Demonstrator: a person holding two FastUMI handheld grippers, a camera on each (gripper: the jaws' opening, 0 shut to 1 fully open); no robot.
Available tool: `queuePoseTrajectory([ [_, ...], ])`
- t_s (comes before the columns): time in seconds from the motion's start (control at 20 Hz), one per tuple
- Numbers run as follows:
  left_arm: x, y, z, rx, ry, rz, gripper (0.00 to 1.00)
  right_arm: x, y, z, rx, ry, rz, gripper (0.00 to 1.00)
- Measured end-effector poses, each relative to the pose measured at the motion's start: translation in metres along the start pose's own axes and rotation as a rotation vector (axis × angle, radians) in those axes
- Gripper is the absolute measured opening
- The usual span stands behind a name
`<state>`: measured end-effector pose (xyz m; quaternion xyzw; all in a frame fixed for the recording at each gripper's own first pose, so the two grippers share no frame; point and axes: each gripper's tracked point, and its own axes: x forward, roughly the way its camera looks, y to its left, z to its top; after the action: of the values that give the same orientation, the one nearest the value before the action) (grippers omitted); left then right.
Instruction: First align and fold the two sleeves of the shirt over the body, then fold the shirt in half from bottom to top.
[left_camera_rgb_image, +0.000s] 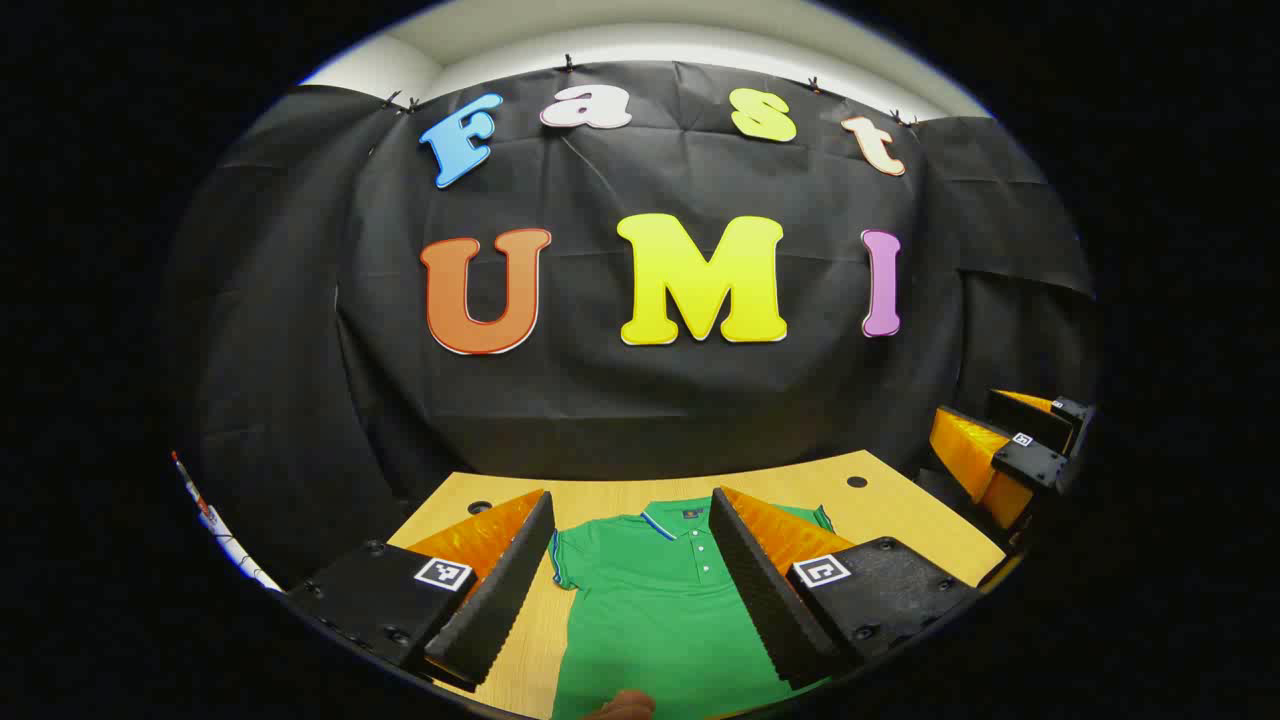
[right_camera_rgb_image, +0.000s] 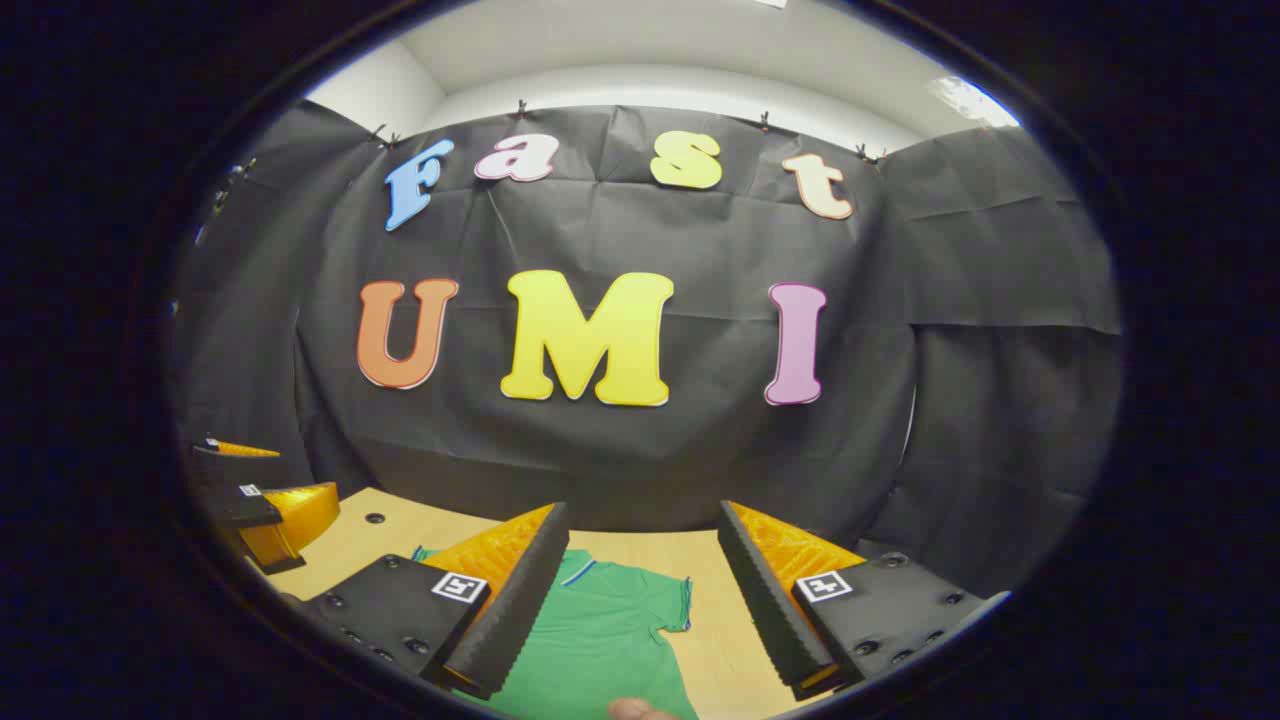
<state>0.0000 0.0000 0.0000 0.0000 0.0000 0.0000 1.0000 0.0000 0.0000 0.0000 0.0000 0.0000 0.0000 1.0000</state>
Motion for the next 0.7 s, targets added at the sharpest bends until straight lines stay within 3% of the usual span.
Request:
queuePoseTrajectory([
  [0.4,0.004,-0.001,-0.002,-0.028,0.005,0.055,1.0,0.01,0.001,0.007,-0.032,-0.007,0.051,0.95],
  [0.7,0.005,-0.01,-0.005,-0.043,0.012,0.05,1.0,0.012,-0.005,0.005,-0.054,0.007,0.063,0.96],
])
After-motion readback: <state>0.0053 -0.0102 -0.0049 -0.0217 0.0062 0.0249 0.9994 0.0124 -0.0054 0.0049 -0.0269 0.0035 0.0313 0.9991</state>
